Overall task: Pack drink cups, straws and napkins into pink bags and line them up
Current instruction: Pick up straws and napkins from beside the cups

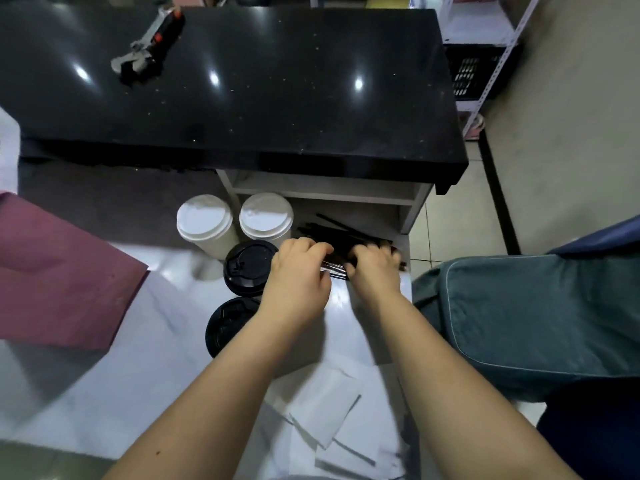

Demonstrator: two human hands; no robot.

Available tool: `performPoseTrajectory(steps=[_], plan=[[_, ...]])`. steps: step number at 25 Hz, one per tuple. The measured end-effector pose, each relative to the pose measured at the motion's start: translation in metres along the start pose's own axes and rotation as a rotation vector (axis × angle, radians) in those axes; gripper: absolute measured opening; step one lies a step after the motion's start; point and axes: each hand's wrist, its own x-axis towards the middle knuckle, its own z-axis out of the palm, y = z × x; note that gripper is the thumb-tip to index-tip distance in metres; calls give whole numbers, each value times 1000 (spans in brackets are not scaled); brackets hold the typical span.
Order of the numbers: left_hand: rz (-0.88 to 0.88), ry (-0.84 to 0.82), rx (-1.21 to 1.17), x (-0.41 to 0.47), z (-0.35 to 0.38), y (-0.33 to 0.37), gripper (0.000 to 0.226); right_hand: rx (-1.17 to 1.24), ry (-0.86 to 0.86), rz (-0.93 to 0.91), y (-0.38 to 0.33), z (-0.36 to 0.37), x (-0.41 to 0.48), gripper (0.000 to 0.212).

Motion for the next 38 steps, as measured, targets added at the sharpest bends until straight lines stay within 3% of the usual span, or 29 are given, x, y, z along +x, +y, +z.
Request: performPoseTrajectory(steps=[7, 10, 13, 17, 21, 31, 34, 38], plan=[[-6, 44, -35, 10, -3, 0, 37, 315, -35, 69, 12, -34, 14, 18], [-23, 49, -37, 16, -4, -4, 37, 247, -4, 62, 15, -38, 22, 25], [-34, 67, -45, 20, -4, -7, 37, 15, -73, -7, 5, -33, 46, 44], [-40, 49, -27, 22, 0, -5, 37, -112, -197, 9, -7, -26, 74, 34], [-38, 85, -35, 23, 2, -4, 35, -140, -166, 12, -6, -14, 68, 38], [-32, 145, -42, 16, -17, -3, 34, 19, -16, 12, -4, -42, 30, 25], [-24, 205, -38, 7, -39, -6, 33, 140, -119, 25, -3, -58, 11, 9], [-34, 271, -26, -4, -68, -21, 32, 359, -193, 9, -13, -81, -5, 7]])
